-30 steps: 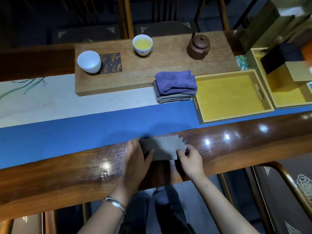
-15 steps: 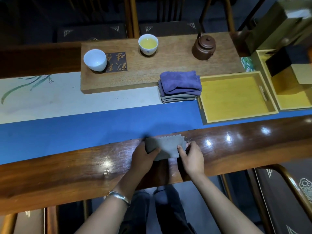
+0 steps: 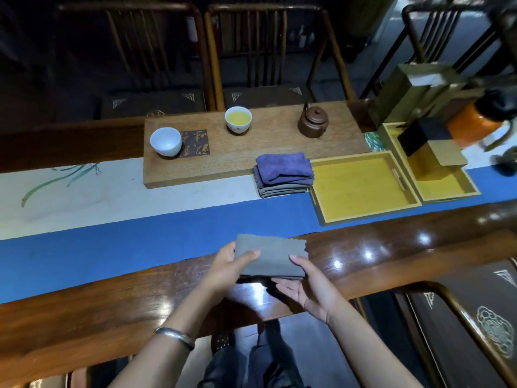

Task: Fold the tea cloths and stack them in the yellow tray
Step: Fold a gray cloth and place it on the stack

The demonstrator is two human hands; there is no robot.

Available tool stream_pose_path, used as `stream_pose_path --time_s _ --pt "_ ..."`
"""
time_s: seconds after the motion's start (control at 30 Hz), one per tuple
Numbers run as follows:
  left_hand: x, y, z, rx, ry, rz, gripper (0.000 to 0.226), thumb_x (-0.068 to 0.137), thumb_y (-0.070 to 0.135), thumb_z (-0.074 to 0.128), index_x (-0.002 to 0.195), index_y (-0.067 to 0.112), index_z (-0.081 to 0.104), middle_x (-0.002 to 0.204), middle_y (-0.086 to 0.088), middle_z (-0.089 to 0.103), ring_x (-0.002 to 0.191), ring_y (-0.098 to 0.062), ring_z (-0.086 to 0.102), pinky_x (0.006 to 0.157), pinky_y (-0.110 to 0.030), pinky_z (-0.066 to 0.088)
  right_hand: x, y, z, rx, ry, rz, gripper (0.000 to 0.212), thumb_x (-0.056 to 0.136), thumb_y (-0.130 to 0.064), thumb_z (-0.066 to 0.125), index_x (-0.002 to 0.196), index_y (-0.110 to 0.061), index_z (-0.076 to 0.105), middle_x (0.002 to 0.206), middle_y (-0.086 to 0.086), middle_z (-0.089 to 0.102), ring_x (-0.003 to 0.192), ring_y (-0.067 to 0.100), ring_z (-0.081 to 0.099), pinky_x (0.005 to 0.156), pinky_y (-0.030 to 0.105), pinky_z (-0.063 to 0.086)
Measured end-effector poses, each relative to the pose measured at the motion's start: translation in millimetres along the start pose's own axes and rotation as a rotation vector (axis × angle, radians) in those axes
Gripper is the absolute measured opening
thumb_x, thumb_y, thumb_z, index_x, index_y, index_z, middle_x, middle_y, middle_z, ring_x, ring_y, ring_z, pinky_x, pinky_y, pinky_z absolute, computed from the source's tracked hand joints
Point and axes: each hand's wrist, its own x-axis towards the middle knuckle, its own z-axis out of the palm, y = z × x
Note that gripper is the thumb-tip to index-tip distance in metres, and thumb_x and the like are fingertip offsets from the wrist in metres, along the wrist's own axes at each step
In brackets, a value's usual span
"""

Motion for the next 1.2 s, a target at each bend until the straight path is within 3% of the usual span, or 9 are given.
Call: stream_pose_path --time_s 0.13,0.27,0.43,0.6,0.8,0.9,1.03,1.13,1.2 --pt "-5 24 -5 0.006 0.032 0.033 0.019 0.09 0.01 0.064 0.107 0.003 0.066 0.104 -0.011 0.074 0.09 -0.018 0.071 0.072 -0.019 0.055 -12 -16 10 -0.059 0.058 -0.172 0.034 0.085 -0.022 0.067 0.115 -0.007 0.062 0.108 0.014 0.072 0.096 0.029 0.071 0.073 0.028 0.059" --pt "-2 41 -12 0.064 0.099 0.009 0.024 0.087 0.015 0.069 0.104 -0.002 0.063 0.092 -0.012 0.073 0.068 -0.013 0.067 0.057 -0.014 0.051 -23 -39 21 -0.232 0.167 -0.312 0.024 0.084 -0.026 0.07 0.103 -0.011 0.069 0.102 0.001 0.075 0.093 0.02 0.072 0.073 0.027 0.059" --pt "4 60 -9 0.092 0.09 0.029 0.015 0.086 0.013 0.07 0.093 0.002 0.062 0.078 -0.01 0.066 0.047 -0.006 0.056 0.051 -0.016 0.048 -36 -64 26 -0.31 0.249 -0.422 0.026 0.082 -0.027 0.072 0.102 -0.01 0.071 0.106 0.004 0.073 0.099 0.018 0.067 0.06 0.021 0.054" --pt "20 87 0 0.118 0.133 0.092 0.014 0.085 0.016 0.071 0.088 0.004 0.065 0.084 -0.014 0.071 0.065 -0.021 0.062 0.062 -0.027 0.052 -35 -92 36 -0.313 0.247 -0.471 0.014 0.087 -0.024 0.067 0.095 -0.013 0.071 0.1 0.004 0.071 0.081 0.013 0.066 0.052 0.018 0.052" --pt "59 111 13 0.146 0.222 0.092 0.013 0.087 0.022 0.069 0.083 0.01 0.068 0.077 -0.011 0.071 0.059 -0.018 0.059 0.059 -0.025 0.046 -6 -144 35 -0.407 0.303 -0.476 0.029 0.087 -0.029 0.068 0.102 -0.004 0.065 0.104 0.009 0.062 0.086 0.018 0.06 0.049 0.017 0.051" --pt "82 123 25 0.112 0.264 0.07 0.013 0.087 0.023 0.069 0.082 0.011 0.065 0.079 -0.01 0.071 0.062 -0.019 0.061 0.063 -0.028 0.05 12 -177 34 -0.45 0.29 -0.46 0.02 0.087 -0.028 0.067 0.093 -0.011 0.061 0.097 0.008 0.061 0.084 0.019 0.06 0.048 0.018 0.052" --pt "114 137 39 0.144 0.376 0.054 0.017 0.086 0.027 0.07 0.075 0.019 0.059 0.058 0.004 0.061 0.05 -0.008 0.054 0.044 -0.014 0.044 36 -220 30 -0.51 0.293 -0.465 0.022 0.086 -0.025 0.07 0.072 -0.015 0.055 0.075 -0.001 0.052 0.068 0.014 0.054 0.051 0.019 0.055" --pt "141 143 46 0.124 0.431 0.046 0.017 0.085 0.021 0.071 0.074 0.016 0.059 0.059 0.004 0.06 0.039 0.0 0.054 0.038 -0.01 0.04 60 -244 22 -0.578 0.28 -0.446 0.018 0.087 -0.024 0.068 0.075 -0.014 0.059 0.084 0.005 0.058 0.071 0.016 0.056 0.049 0.017 0.054" --pt "158 145 48 0.102 0.471 0.036 0.015 0.084 0.017 0.071 0.077 0.013 0.059 0.067 0.0 0.064 0.044 -0.002 0.057 0.045 -0.014 0.044 78 -257 17 -0.625 0.267 -0.433 0.016 0.087 -0.023 0.067 0.079 -0.012 0.059 0.09 0.006 0.057 0.068 0.017 0.055 0.053 0.019 0.052"
